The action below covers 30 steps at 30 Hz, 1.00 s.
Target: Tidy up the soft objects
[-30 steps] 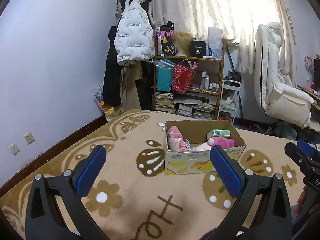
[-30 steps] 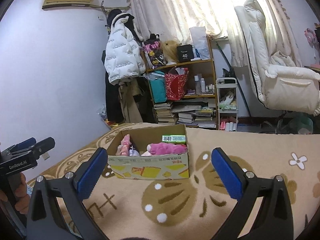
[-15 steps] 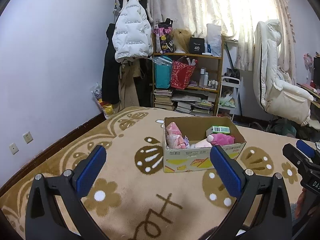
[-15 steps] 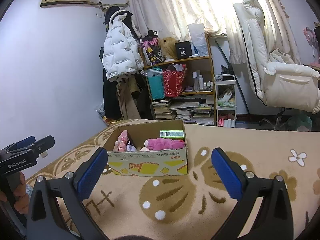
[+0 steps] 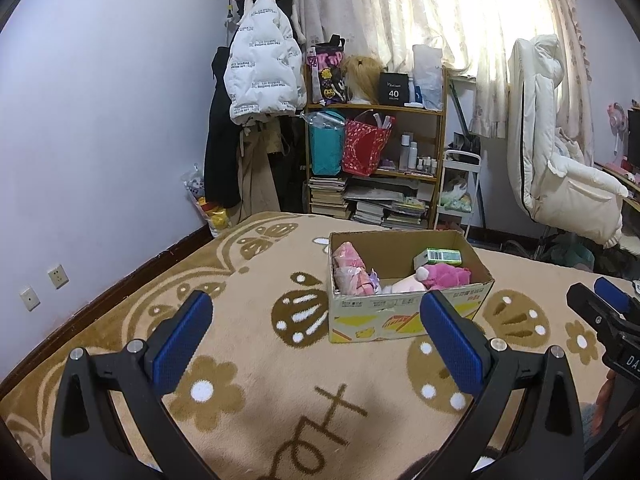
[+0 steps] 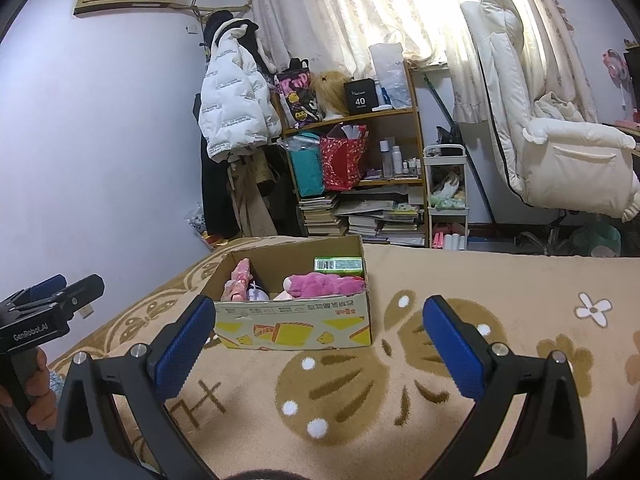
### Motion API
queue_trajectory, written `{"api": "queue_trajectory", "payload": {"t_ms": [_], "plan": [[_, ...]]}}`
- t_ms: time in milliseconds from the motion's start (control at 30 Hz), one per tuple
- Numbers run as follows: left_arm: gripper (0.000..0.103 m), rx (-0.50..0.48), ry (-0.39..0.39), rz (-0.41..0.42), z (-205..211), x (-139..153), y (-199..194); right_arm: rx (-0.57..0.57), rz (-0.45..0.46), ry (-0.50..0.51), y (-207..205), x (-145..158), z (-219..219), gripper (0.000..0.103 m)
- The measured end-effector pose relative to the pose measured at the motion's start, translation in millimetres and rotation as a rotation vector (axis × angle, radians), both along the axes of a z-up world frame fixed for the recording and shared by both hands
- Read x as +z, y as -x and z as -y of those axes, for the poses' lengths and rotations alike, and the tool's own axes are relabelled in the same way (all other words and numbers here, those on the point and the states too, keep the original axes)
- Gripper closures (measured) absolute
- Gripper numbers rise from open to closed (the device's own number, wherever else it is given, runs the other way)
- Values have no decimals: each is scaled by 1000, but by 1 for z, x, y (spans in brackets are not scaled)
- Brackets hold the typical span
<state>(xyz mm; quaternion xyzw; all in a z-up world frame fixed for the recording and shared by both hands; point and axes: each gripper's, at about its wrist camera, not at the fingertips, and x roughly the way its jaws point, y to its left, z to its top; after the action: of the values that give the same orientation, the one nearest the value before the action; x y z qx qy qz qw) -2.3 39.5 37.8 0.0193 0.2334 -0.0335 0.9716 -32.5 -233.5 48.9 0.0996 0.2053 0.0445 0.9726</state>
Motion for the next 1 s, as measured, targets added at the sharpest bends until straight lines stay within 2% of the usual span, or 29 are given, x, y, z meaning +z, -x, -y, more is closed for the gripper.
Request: {"api": "queue_trajectory", "payload": {"t_ms": [1000], "plan": [[0, 15, -11, -10, 0, 0, 0, 2, -4, 2, -1, 0, 6, 0]]}}
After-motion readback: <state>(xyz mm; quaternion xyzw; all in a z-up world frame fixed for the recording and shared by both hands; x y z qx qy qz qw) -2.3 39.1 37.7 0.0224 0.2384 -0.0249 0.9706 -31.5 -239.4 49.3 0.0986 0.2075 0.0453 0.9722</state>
